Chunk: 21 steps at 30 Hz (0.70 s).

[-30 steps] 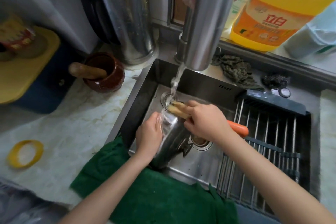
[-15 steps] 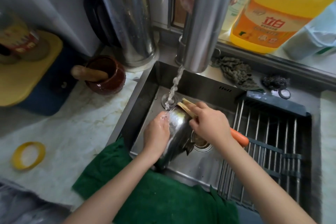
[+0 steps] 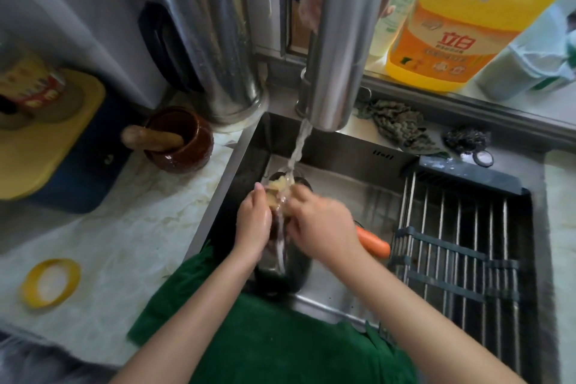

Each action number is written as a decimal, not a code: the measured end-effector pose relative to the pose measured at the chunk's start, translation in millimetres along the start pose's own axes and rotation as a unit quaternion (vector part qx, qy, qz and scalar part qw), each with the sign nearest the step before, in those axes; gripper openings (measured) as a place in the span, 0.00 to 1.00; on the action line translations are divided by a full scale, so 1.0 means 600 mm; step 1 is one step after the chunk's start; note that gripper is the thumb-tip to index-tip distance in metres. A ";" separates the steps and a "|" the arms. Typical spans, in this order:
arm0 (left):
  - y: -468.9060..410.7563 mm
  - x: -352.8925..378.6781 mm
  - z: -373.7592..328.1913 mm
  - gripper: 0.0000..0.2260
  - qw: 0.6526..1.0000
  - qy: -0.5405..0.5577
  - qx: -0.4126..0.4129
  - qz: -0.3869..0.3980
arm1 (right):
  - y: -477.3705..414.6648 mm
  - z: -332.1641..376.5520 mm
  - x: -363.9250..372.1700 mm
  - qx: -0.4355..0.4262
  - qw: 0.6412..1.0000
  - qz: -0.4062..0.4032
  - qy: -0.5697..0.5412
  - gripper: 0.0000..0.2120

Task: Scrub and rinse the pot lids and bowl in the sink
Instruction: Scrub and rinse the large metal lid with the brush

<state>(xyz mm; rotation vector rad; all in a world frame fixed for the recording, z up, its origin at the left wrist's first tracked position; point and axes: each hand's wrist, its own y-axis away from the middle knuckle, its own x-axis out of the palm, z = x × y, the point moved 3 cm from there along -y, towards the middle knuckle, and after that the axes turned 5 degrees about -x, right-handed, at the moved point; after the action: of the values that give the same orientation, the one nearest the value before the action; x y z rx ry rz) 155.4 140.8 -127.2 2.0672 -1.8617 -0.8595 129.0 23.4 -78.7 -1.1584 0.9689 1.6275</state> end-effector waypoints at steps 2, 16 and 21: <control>0.001 0.001 -0.001 0.22 1.000 0.009 -0.016 0.006 | -0.035 -0.031 -0.004 0.080 0.996 -0.026 0.010 0.21; -0.013 -0.014 -0.002 0.13 0.996 0.038 -0.081 0.015 | 0.066 0.062 0.017 -0.042 0.998 -0.036 0.032 0.20; -0.002 -0.016 0.000 0.14 1.000 0.003 -0.015 0.027 | -0.003 0.002 0.008 0.058 0.998 -0.036 0.005 0.20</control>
<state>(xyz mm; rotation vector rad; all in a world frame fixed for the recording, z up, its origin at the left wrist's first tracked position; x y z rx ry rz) 155.8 150.4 -125.3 1.9914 -1.8813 -0.8624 129.7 26.1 -83.2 -1.1114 1.0030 1.4896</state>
